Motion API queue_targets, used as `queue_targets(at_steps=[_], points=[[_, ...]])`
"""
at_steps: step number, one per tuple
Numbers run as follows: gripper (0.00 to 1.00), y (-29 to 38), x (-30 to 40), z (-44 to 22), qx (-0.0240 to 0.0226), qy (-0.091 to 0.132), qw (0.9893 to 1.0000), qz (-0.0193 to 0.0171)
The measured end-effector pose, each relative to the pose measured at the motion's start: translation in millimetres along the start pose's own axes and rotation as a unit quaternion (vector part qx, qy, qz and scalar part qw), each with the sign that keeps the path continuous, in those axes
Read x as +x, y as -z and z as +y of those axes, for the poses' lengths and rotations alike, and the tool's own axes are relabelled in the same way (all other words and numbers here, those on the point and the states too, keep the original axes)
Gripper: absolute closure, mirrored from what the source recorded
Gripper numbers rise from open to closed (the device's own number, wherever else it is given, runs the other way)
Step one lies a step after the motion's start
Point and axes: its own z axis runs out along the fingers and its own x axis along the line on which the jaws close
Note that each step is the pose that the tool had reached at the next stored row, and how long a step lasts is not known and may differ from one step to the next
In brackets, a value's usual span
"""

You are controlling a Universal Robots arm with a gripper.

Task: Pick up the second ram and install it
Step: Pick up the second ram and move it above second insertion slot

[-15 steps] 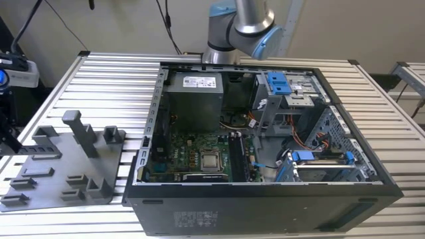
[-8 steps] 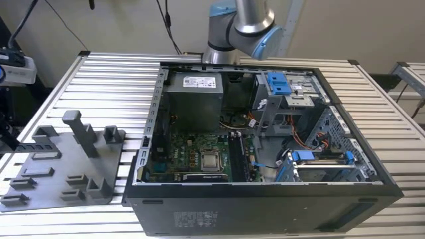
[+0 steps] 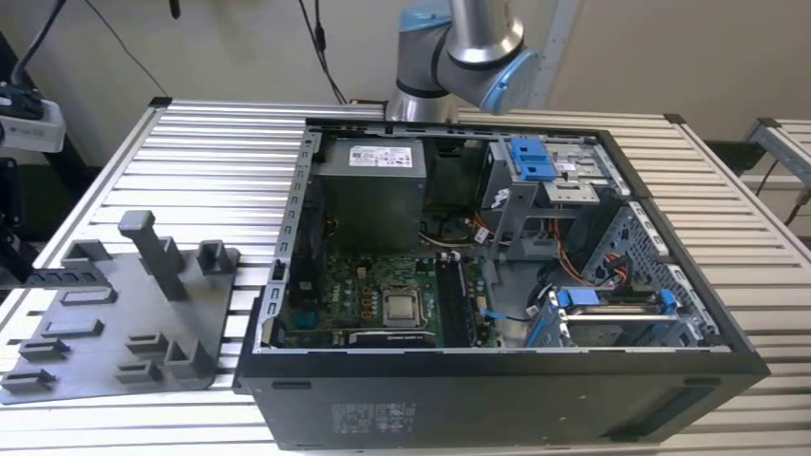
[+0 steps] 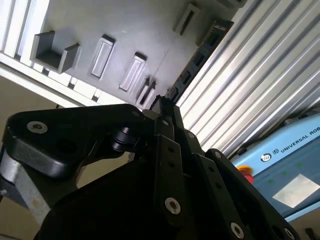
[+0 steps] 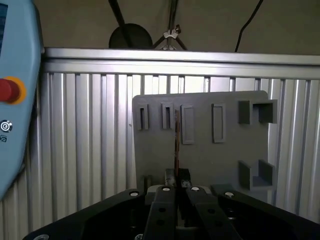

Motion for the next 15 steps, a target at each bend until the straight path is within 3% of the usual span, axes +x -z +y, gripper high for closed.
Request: queue_targets(at_steps=[15], points=[[0.86,12.4,-0.2,0.2,0.0,0.0,1.0,0.0]])
